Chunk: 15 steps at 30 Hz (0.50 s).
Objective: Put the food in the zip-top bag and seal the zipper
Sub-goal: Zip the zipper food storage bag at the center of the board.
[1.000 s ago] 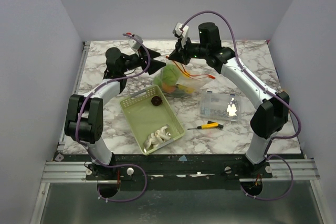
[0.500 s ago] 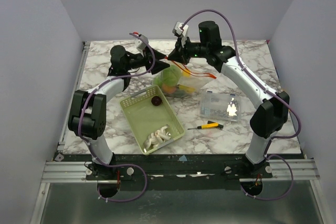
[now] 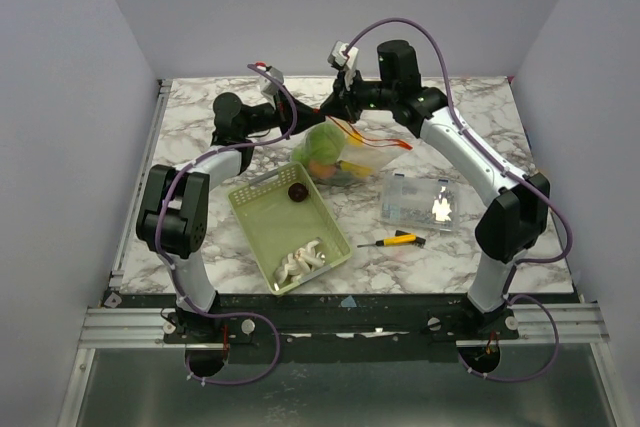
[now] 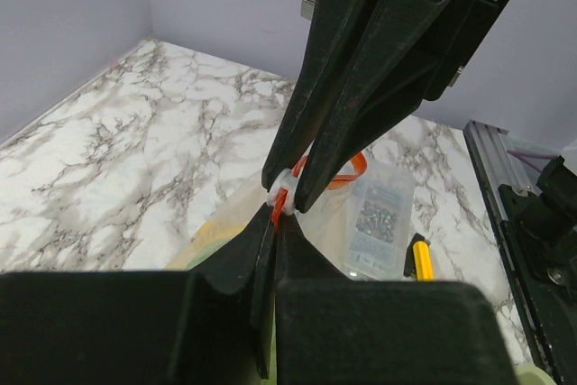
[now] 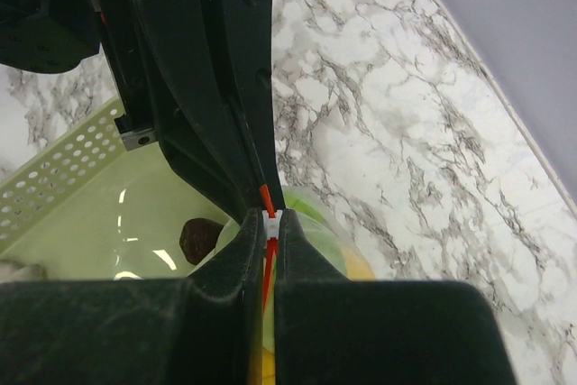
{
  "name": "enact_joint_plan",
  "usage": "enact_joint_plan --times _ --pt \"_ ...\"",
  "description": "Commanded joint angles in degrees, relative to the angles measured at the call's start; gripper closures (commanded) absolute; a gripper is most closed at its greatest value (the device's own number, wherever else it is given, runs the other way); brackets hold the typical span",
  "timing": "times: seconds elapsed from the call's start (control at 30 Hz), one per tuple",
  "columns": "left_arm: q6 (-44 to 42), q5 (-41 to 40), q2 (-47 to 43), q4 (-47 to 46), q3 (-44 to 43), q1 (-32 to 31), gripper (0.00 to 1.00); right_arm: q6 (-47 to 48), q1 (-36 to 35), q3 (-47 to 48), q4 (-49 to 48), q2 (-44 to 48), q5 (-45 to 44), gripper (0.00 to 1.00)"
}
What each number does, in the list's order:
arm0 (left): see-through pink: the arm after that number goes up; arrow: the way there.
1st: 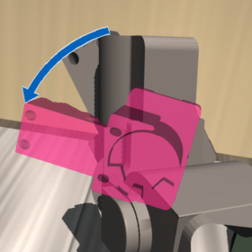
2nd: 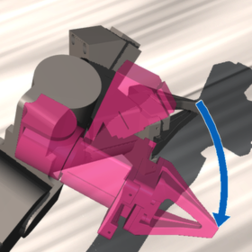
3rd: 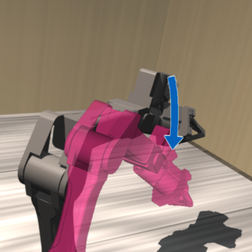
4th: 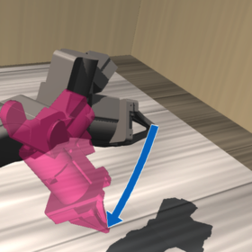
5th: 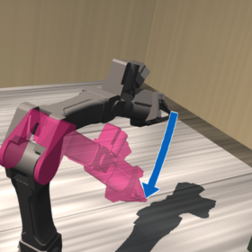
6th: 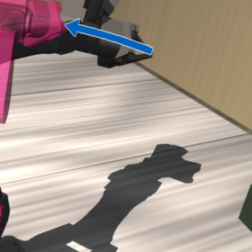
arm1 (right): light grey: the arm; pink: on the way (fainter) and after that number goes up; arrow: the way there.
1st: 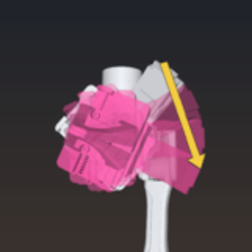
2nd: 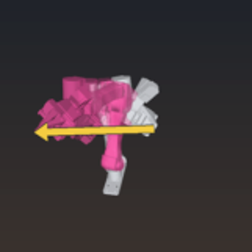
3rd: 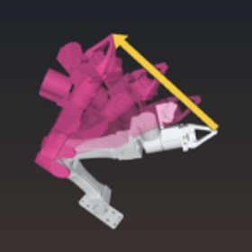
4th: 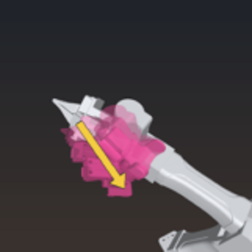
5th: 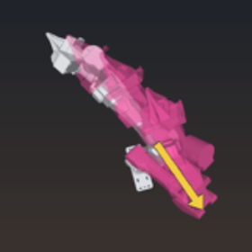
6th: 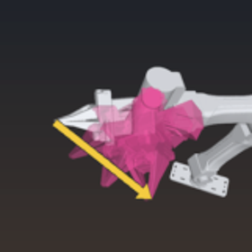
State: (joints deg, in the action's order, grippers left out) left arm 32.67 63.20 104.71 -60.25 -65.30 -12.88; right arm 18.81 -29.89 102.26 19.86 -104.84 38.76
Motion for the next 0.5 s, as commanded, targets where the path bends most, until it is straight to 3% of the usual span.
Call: enact_joint_plan --times 0.0,0.13,0.47 --pt "-2.3 -5.6 -2.2 0.6 0.9 0.6 1.00 -1.0 0.0 -2.0 -1.9 3.1 -5.0 0.99" --pt "-1.8 -15.6 -5.2 3.5 3.2 1.9 1.00 -1.8 0.8 -9.1 -6.1 7.7 -11.0 0.99" --pt "0.2 -20.2 -5.3 1.7 4.8 4.1 1.00 -2.6 6.0 -19.7 -8.4 15.8 -13.2 0.99"
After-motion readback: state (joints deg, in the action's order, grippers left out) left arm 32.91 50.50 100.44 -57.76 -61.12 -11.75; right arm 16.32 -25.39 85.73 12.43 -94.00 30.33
